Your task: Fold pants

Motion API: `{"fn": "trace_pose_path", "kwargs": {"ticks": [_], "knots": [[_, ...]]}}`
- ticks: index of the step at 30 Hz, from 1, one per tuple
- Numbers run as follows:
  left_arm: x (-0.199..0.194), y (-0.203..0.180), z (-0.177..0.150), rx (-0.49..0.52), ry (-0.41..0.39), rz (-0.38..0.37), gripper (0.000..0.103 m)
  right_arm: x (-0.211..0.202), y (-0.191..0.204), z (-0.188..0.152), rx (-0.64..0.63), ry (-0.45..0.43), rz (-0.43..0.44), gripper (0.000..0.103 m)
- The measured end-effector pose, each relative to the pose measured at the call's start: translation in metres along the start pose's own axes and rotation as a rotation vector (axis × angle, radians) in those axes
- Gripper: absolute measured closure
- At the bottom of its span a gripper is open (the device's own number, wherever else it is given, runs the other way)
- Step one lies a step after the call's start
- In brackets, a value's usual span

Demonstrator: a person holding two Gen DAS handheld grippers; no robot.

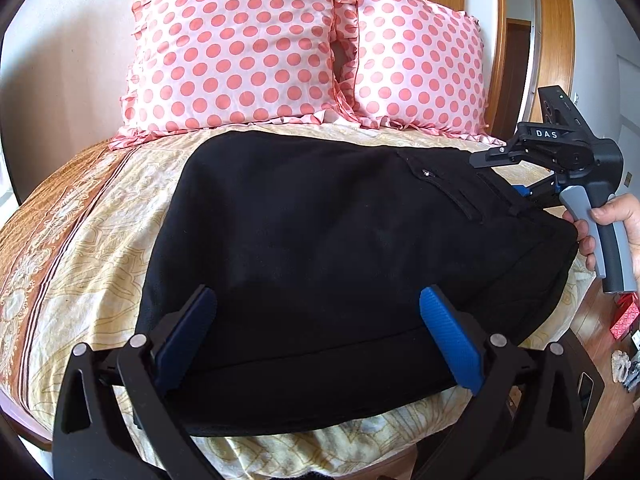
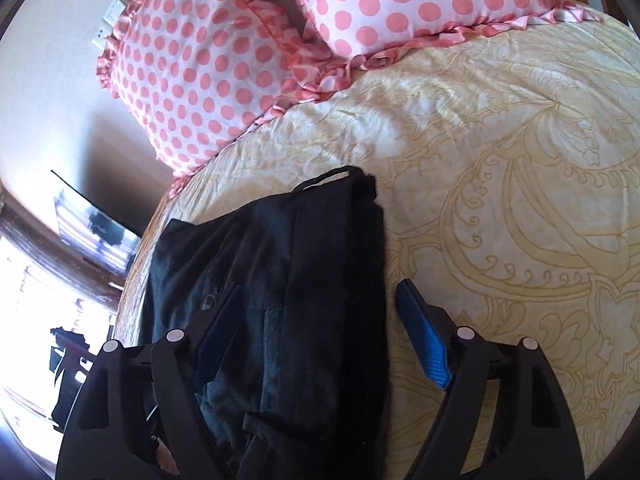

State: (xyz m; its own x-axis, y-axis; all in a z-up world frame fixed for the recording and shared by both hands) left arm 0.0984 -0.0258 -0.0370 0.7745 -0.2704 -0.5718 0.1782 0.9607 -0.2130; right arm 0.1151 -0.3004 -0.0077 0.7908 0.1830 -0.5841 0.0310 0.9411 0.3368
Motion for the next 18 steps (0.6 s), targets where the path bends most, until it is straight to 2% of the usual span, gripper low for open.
{"fn": "trace_pose_path", "kwargs": {"ticks": [6,8,9,12,15,18], "knots": [[0.000,0.000,0.000,0.000,-0.002,0.000,0.002,0.002,0.005,-0.002,-0.068,0.001,0.012,0.024],[0.000,0.000,0.000,0.000,-0.002,0.000,0.002,0.004,0.004,0.000,-0.088,0.000,-0.013,0.036],[0.000,0.000,0.000,0.000,-0.002,0.000,0.002,0.003,0.005,0.000,-0.114,0.000,-0.045,0.038],[0.000,-0.001,0.000,0.000,-0.003,0.000,0.002,0.000,0.019,-0.002,-0.235,-0.022,-0.093,0.039],[0.000,-0.001,0.001,0.002,-0.005,0.002,0.002,0.004,0.028,-0.006,-0.322,-0.005,-0.137,0.039],[0.000,-0.001,0.000,0.001,-0.004,0.001,0.002,0.011,0.020,-0.004,-0.277,0.028,-0.133,0.037]]}}
Point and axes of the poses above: each gripper's, at about its wrist camera, not at the fingertips, and x roughly the way its jaws point, y to its left, z to its top, the point moved 6 cm from there along x, roughly the way its jaws point, and after that the axes turned 12 degrees about -x, right-handed, at the moved point
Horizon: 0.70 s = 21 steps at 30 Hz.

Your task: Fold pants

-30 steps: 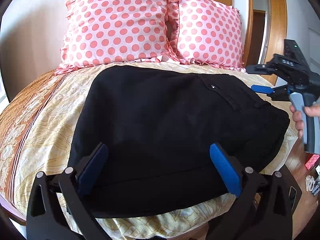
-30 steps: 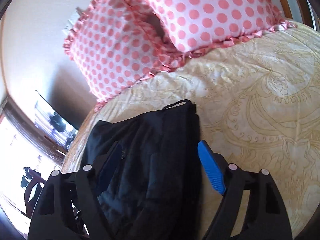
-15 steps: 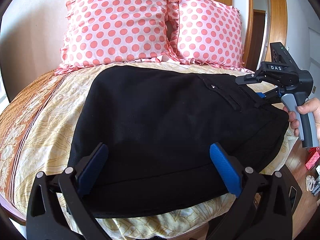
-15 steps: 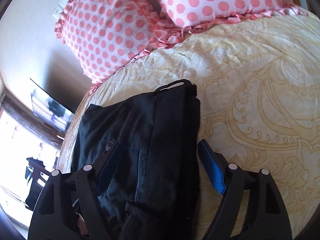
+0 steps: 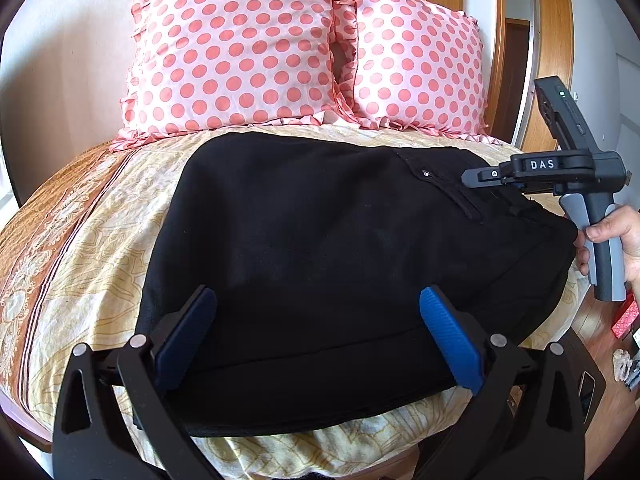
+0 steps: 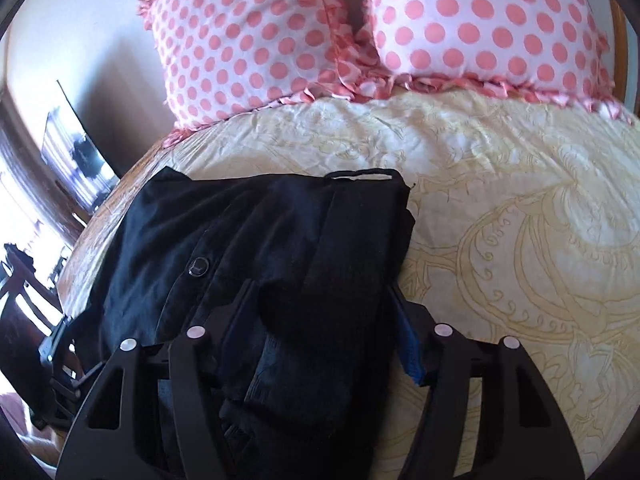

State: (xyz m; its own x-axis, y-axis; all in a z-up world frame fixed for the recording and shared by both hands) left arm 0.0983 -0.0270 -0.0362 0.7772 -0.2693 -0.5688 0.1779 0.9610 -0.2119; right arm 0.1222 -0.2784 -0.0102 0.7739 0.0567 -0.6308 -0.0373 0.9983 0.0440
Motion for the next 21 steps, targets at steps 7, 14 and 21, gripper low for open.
{"fn": "trace_pose_path", "kwargs": {"ticks": [7,14,21], "knots": [[0.000,0.000,0.001,0.000,-0.002,0.002,0.002,-0.003,0.006,0.005,-0.040,-0.026,0.018,0.061],[0.000,0.000,0.001,0.001,-0.003,0.002,0.002,-0.025,0.051,0.011,-0.274,-0.131,-0.044,0.073],[0.000,0.000,0.002,-0.010,0.010,-0.011,0.002,-0.017,0.039,0.010,-0.217,-0.099,-0.067,0.074]]}}
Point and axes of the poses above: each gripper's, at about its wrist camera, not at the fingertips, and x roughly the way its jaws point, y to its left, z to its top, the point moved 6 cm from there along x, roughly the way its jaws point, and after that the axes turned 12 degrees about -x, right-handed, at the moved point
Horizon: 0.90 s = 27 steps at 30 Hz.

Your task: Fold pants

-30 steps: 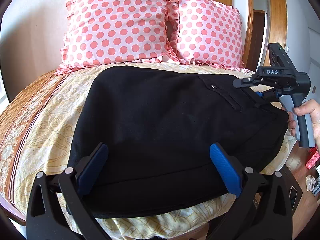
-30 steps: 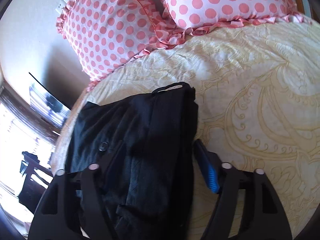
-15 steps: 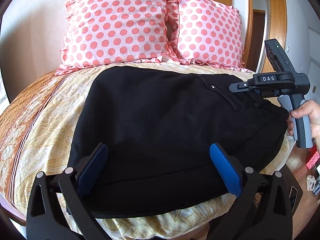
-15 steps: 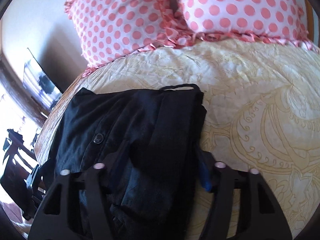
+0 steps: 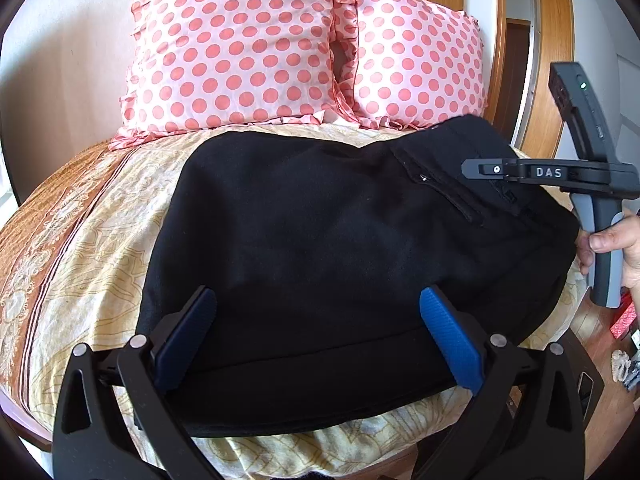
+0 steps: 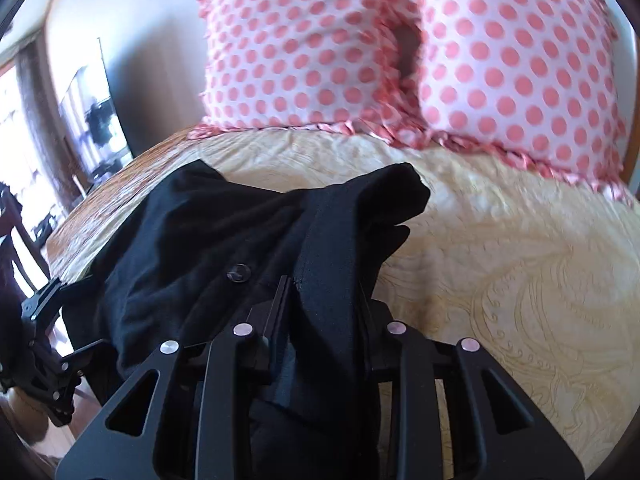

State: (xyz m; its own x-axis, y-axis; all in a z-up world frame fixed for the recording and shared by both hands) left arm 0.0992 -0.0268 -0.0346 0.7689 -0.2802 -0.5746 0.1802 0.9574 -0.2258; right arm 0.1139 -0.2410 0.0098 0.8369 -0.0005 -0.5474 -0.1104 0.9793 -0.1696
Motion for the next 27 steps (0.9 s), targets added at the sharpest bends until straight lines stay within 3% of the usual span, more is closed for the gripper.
{"fn": "trace_pose_path", "kwargs": {"ticks": [3,6,11,13,15,17,25,27], "knots": [[-0.008,0.005,0.010,-0.052,0.048,-0.079,0.002,0.003,-0.013,-0.005,0.083,0.005,0.039,0.074],[-0.017,0.022,0.030,-0.136,0.045,-0.126,0.002,0.005,-0.015,-0.007,0.105,0.012,0.052,0.074],[0.002,0.076,0.074,-0.351,0.121,-0.175,0.004,0.007,-0.018,-0.009,0.137,0.015,0.070,0.074],[0.019,0.094,0.084,-0.414,0.181,-0.182,0.008,0.007,-0.019,-0.010,0.146,0.015,0.078,0.074],[0.037,0.102,0.087,-0.468,0.265,-0.221,0.021,0.008,-0.020,-0.010,0.158,0.017,0.086,0.074],[0.055,0.107,0.087,-0.523,0.351,-0.279,0.027,0.008,-0.020,-0.011,0.169,0.018,0.091,0.074],[0.074,0.106,0.091,-0.485,0.381,-0.225,0.038,0.011,-0.027,-0.014,0.237,0.014,0.141,0.074],[0.077,0.104,0.092,-0.463,0.375,-0.191,0.050,0.014,-0.031,-0.015,0.264,0.016,0.165,0.073]]}}
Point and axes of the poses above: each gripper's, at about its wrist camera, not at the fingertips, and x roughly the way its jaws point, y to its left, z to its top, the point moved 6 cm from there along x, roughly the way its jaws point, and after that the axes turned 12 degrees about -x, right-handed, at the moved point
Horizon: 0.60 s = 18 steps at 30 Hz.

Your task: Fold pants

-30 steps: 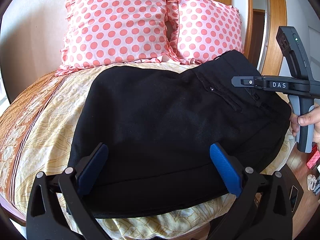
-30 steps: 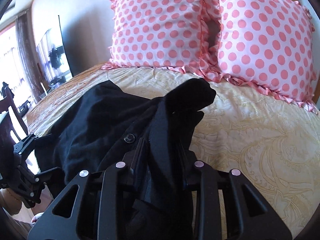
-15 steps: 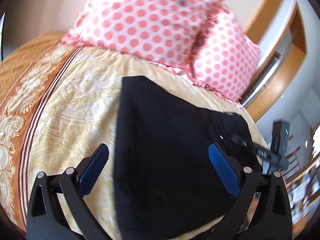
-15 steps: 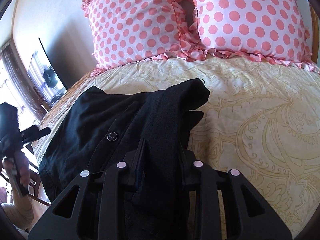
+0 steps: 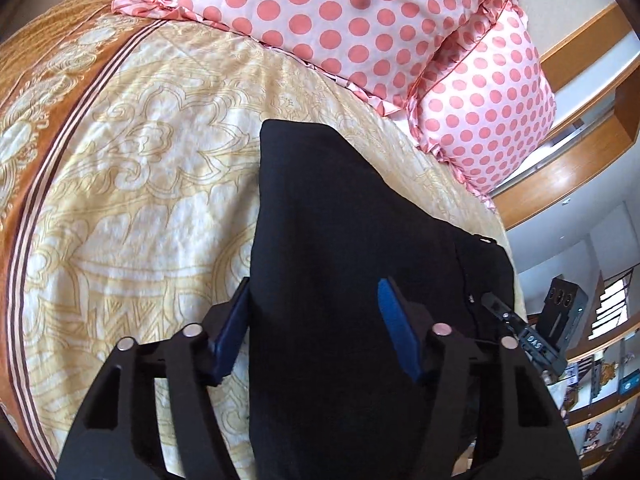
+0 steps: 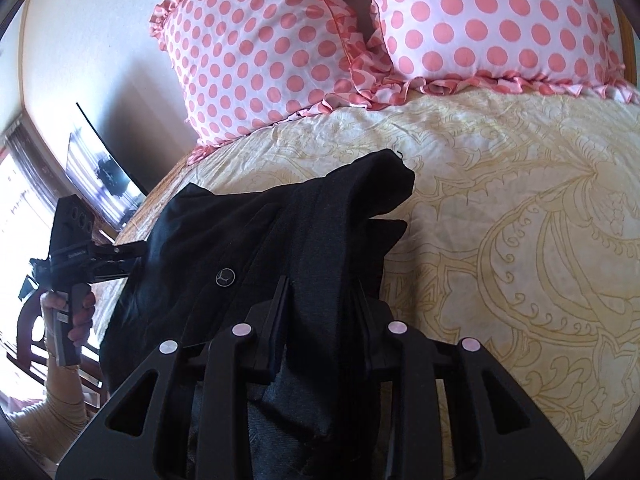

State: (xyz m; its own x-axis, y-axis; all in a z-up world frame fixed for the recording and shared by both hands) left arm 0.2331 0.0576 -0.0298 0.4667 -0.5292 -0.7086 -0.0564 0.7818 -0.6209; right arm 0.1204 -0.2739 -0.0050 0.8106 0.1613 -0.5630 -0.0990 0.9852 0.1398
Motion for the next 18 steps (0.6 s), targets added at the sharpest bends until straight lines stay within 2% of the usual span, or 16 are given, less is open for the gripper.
{"fn": "trace_pose_path", "kwargs": {"ticks": [1,3,5,13,18], "knots": [[0.001,-0.001,0.001,0.007,-0.006,0.016,0.056,0.001,-0.002,0.000,0.017,-0.001,0.016,0.073],[0.002,0.000,0.001,0.025,-0.021,0.055,0.078,0.000,-0.003,0.000,0.026,-0.009,0.031,0.074],[-0.001,-0.003,-0.001,0.059,-0.052,0.072,0.090,-0.002,-0.003,0.001,0.030,-0.022,0.043,0.077],[-0.018,-0.028,0.004,0.139,-0.132,0.038,0.094,-0.011,-0.007,0.016,0.080,-0.083,0.111,0.082],[-0.022,-0.047,0.022,0.162,-0.174,0.012,0.094,-0.010,-0.008,0.040,0.062,-0.119,0.106,0.084]]}}
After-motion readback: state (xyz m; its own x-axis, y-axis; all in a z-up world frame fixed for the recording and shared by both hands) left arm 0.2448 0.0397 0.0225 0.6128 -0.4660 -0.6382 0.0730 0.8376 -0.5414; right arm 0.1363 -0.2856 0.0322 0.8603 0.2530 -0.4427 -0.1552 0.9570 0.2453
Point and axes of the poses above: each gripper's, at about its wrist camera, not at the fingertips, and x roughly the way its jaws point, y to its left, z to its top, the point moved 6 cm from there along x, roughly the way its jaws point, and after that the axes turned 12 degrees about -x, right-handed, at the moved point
